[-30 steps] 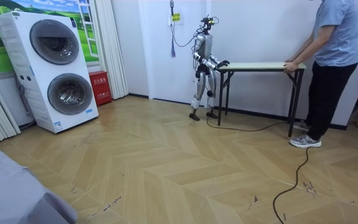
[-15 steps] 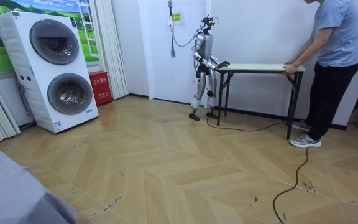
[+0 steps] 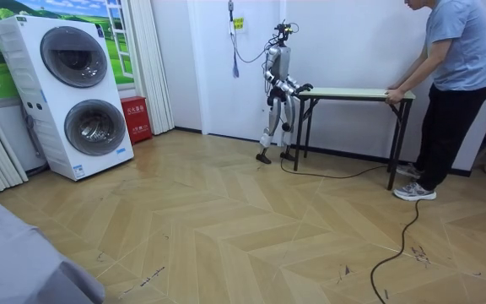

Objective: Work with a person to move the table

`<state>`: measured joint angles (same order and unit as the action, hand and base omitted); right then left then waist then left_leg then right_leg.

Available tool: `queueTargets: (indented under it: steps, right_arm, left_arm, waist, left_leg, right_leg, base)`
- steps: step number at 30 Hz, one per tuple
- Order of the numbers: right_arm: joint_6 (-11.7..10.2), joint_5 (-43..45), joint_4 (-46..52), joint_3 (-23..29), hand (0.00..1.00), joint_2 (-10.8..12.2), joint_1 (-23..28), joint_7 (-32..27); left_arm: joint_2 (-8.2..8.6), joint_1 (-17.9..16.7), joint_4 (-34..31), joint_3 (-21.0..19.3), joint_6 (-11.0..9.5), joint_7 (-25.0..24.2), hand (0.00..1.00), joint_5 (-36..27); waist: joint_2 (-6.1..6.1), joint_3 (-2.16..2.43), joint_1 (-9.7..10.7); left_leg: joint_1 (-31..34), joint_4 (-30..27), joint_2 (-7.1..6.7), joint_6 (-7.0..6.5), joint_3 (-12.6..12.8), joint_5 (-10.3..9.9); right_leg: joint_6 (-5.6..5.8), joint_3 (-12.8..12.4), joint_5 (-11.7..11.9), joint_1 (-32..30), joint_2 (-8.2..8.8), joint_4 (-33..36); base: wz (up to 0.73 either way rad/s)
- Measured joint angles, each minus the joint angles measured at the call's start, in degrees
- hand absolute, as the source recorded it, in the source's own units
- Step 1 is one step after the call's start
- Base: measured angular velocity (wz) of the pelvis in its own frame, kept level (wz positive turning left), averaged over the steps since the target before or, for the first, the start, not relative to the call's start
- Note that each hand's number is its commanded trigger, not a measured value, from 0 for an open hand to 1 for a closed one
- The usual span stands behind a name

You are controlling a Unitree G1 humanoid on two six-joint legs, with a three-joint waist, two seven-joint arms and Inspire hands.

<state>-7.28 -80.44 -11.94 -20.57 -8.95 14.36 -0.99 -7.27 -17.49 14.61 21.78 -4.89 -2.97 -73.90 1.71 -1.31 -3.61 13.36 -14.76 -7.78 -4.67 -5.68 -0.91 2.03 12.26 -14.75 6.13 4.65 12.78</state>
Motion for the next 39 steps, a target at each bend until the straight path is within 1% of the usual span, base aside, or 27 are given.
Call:
queueTargets:
  steps: [4, 7, 8, 10, 12, 13, 14, 15, 16, 17, 19, 20, 21, 23, 24, 27, 29, 31, 32, 33, 34, 35, 36, 37, 39]
  right_arm:
    - [0.4, 0.3, -0.6, 0.0, 1.00, 0.1, -0.3, 0.3]
    - [0.6, 1.1, -2.1, 0.6, 1.00, 0.4, -0.3, 1.5]
    - [0.6, 1.4, -2.4, 0.7, 1.00, 0.6, -0.3, 1.5]
    - [0.7, 2.1, -3.2, 1.2, 1.00, 1.1, -0.5, 2.1]
    - [1.0, 2.5, -3.9, 1.8, 1.00, 1.8, -0.5, 2.7]
    - [1.1, 2.6, -4.9, 1.8, 1.00, 2.0, -0.5, 3.3]
    - [1.2, 3.3, -6.0, 1.9, 1.00, 2.0, -0.9, 4.0]
    - [1.4, 3.7, -6.7, 2.1, 1.00, 2.1, -1.1, 4.4]
    - [1.8, 4.1, -7.9, 2.5, 1.00, 2.5, -1.3, 5.2]
    - [2.0, 4.4, -8.9, 2.8, 1.00, 3.0, -1.6, 5.9]
    - [2.2, 4.5, -10.3, 2.8, 1.00, 3.2, -2.1, 7.0]
    - [2.4, 4.4, -10.9, 2.8, 1.00, 3.3, -2.3, 7.2]
    - [2.4, 4.4, -11.3, 2.8, 1.00, 3.3, -2.5, 7.5]
    - [2.7, 4.4, -13.7, 2.9, 1.00, 3.6, -3.9, 8.6]
    - [3.0, 4.6, -14.5, 3.0, 1.00, 3.9, -4.5, 8.8]
    - [3.2, 5.1, -15.8, 3.8, 1.00, 4.5, -4.6, 10.3]
    - [3.2, 6.0, -16.7, 4.2, 1.00, 4.8, -4.7, 11.4]
    - [3.3, 6.3, -17.4, 4.6, 1.00, 5.1, -4.7, 12.0]
    - [3.4, 6.3, -18.2, 5.0, 1.00, 5.4, -4.7, 12.8]
    - [3.6, 6.5, -18.5, 5.4, 1.00, 5.5, -4.7, 13.2]
    - [3.8, 6.9, -18.9, 6.0, 0.95, 5.8, -4.7, 13.8]
    - [3.8, 7.1, -19.0, 6.2, 0.55, 5.8, -4.7, 14.1]
    - [3.8, 7.1, -19.1, 6.2, 0.00, 5.9, -4.7, 14.2]
    - [3.8, 7.3, -19.2, 6.6, 0.00, 6.2, -4.7, 14.4]
    - [4.3, 7.8, -20.0, 7.9, 0.00, 6.6, -4.7, 15.9]
  left_arm:
    - [0.09, 0.2, 1.1, -0.2, -0.1, -0.8, 1.00, 0.4]
    - [0.12, 0.8, 3.4, -0.3, -0.2, -2.7, 1.00, 0.4]
    - [0.12, 1.0, 4.3, -0.3, -0.2, -3.4, 1.00, 0.4]
    - [0.17, 1.3, 5.4, -0.5, -0.3, -4.6, 1.00, 0.4]
    - [0.47, 1.5, 7.2, -1.4, -0.3, -6.1, 1.00, 0.5]
    - [0.98, 1.6, 8.2, -2.4, 0.0, -6.8, 1.00, 1.4]
    - [1.73, 1.6, 9.5, -3.3, 0.2, -7.8, 1.00, 2.5]
    - [2.02, 1.6, 10.0, -3.7, 0.3, -8.1, 1.00, 2.9]
    - [2.28, 1.7, 10.8, -3.9, 0.4, -8.6, 1.00, 3.7]
    - [2.35, 1.8, 11.5, -4.4, 0.7, -9.2, 1.00, 4.0]
    - [2.39, 1.8, 12.4, -5.1, 0.8, -9.9, 1.00, 4.3]
    - [2.40, 1.9, 12.8, -5.3, 0.8, -10.1, 1.00, 4.3]
    - [2.40, 2.1, 13.1, -5.3, 0.8, -10.1, 1.00, 4.3]
    - [2.52, 2.7, 14.2, -5.9, 0.8, -10.5, 1.00, 4.3]
    - [2.59, 2.7, 14.6, -6.1, 0.8, -10.7, 1.00, 4.3]
    - [2.67, 3.1, 15.5, -6.5, 0.7, -11.2, 1.00, 4.5]
    - [2.81, 3.2, 16.1, -6.9, 0.7, -11.7, 1.00, 4.9]
    - [2.81, 3.2, 16.3, -7.0, 0.7, -11.8, 1.00, 4.9]
    - [2.81, 3.2, 16.5, -7.0, 0.7, -11.9, 1.00, 5.1]
    - [2.81, 3.2, 16.6, -7.1, 0.7, -11.9, 0.81, 5.4]
    - [2.87, 3.3, 16.8, -7.3, 0.7, -12.3, 0.69, 6.0]
    - [2.98, 3.3, 16.9, -7.4, 0.7, -12.5, 0.42, 6.2]
    - [3.06, 3.3, 16.9, -7.5, 0.7, -12.5, 0.00, 6.3]
    - [3.20, 3.3, 17.1, -7.9, 0.8, -12.8, 0.00, 7.0]
    - [3.20, 3.5, 18.2, -8.9, 0.6, -14.2, 0.00, 11.8]
  waist:
    - [0.03, 0.04, 0.0]
    - [0.10, 0.04, 0.0]
    - [0.14, 0.19, 0.0]
    - [0.12, 0.30, 0.0]
    - [0.10, 0.32, 0.0]
    - [0.12, 0.34, 0.0]
    - [0.11, 0.37, 0.0]
    - [0.20, 0.41, 0.0]
    - [0.12, 0.77, 0.0]
    - [0.12, 0.82, -0.1]
    - [0.09, 0.80, -0.1]
    - [0.12, 0.82, -0.1]
    - [0.13, 0.82, -0.2]
    - [0.15, 0.83, -0.8]
    - [0.17, 0.88, -0.8]
    - [-0.01, 1.01, -0.8]
    - [-0.07, 1.08, -0.8]
    - [-0.08, 1.08, -0.8]
    - [-0.08, 1.12, -0.8]
    - [-0.15, 1.15, -0.8]
    - [-0.29, 1.20, -0.8]
    - [-0.32, 1.20, -0.8]
    - [-0.32, 1.20, -0.8]
    - [-0.38, 1.18, -0.8]
    - [-0.54, 1.18, -1.1]
  left_leg:
    - [-0.2, 0.0, 0.00, 0.14, 0.1, -0.2]
    - [-1.0, 0.2, 0.04, 0.16, 0.0, -0.3]
    - [-1.1, 0.2, 0.03, 0.20, -0.1, -0.3]
    - [-1.2, 0.3, 0.02, 0.21, -0.1, -0.4]
    - [-1.4, 0.3, 0.04, 0.22, -0.1, -0.3]
    - [-1.6, 0.3, 0.08, 0.29, -0.1, -0.4]
    - [-1.9, 0.4, 0.08, 0.31, 0.0, -0.4]
    - [-2.1, 0.5, 0.08, 0.31, 0.0, -0.4]
    - [-2.2, 0.5, 0.10, 0.31, 0.0, -0.4]
    - [-2.3, 0.6, 0.15, 0.31, 0.0, -0.4]
    - [-3.1, 1.1, 0.16, 0.34, 0.0, -0.3]
    - [-3.4, 1.2, 0.15, 0.33, 0.0, -0.4]
    - [-3.4, 1.3, 0.15, 0.31, -0.1, -0.4]
    - [-3.8, 1.7, -0.12, 0.29, -1.0, -0.4]
    - [-4.0, 2.1, -0.12, 0.32, -1.3, -0.4]
    - [-4.2, 2.1, -0.22, 0.40, -1.7, -0.3]
    - [-4.3, 2.2, -0.23, 0.45, -2.0, -0.3]
    - [-4.7, 2.4, -0.34, 0.47, -2.8, -0.3]
    - [-4.9, 2.4, -0.64, 0.47, -3.9, -0.3]
    - [-5.0, 2.4, -0.75, 0.48, -4.2, -0.3]
    - [-5.0, 2.2, -0.84, 0.51, -4.3, -0.3]
    - [-5.0, 2.0, -0.85, 0.52, -4.3, -0.4]
    - [-5.0, 2.0, -0.85, 0.53, -4.3, -0.4]
    - [-5.0, 2.0, -0.86, 0.53, -4.3, -0.5]
    - [-4.8, 1.6, -0.82, 0.51, -3.6, -0.7]
  right_leg:
    - [0.00, -0.7, 0.0, 0.1, -0.02, 0.0]
    - [0.01, -1.0, 0.0, 0.5, -0.02, 0.0]
    - [0.01, -1.0, 0.0, 0.6, -0.02, 0.0]
    - [0.01, -1.0, 0.0, 0.6, -0.05, -0.1]
    - [0.01, -1.0, 0.0, 0.8, -0.08, -0.1]
    - [0.00, -0.9, 0.0, 1.0, -0.08, -0.1]
    - [0.00, -0.8, 0.0, 1.3, -0.08, -0.2]
    - [0.00, -0.6, 0.0, 1.4, -0.08, -0.2]
    - [0.00, -0.3, 0.0, 1.4, -0.08, -0.2]
    - [0.00, 0.3, 0.0, 1.5, -0.08, -0.2]
    - [-0.04, 1.1, 0.1, 1.9, -0.03, -0.2]
    - [-0.05, 2.3, 0.1, 2.2, 0.02, -0.4]
    - [-0.05, 2.4, 0.1, 2.2, 0.02, -0.4]
    - [-0.05, 2.5, 0.2, 2.3, -0.01, -1.0]
    - [-0.11, 3.2, 0.3, 2.4, -0.06, -1.1]
    - [-0.16, 5.3, 0.4, 2.9, -0.09, -1.1]
    - [-0.16, 5.6, 0.4, 3.0, -0.11, -1.0]
    - [-0.21, 5.3, 0.4, 3.0, -0.20, -0.9]
    - [-0.47, 5.0, 0.6, 3.2, -0.37, -0.9]
    - [-0.51, 5.0, 0.6, 3.2, -0.43, -0.9]
    - [-0.51, 4.9, 0.6, 3.4, -0.43, -1.1]
    - [-0.51, 4.9, 0.6, 3.4, -0.43, -1.1]
    - [-0.52, 4.9, 0.6, 3.4, -0.43, -1.1]
    - [-0.52, 4.9, 0.6, 3.4, -0.42, -1.1]
    - [-0.52, 4.9, 0.6, 3.6, -0.36, -1.1]
  base:
    - [-0.02]
    - [0.00]
    - [-0.03]
    - [-0.02]
    - [0.00]
    - [-0.05]
    - [-0.05]
    - [-0.04]
    - [-0.04]
    - [-0.05]
    - [-0.07]
    - [-0.06]
    - [-0.09]
    - [-0.22]
    - [-0.17]
    - [0.06]
    - [0.05]
    - [0.02]
    - [0.03]
    - [0.05]
    - [0.04]
    - [0.03]
    - [0.00]
    - [0.00]
    - [0.00]
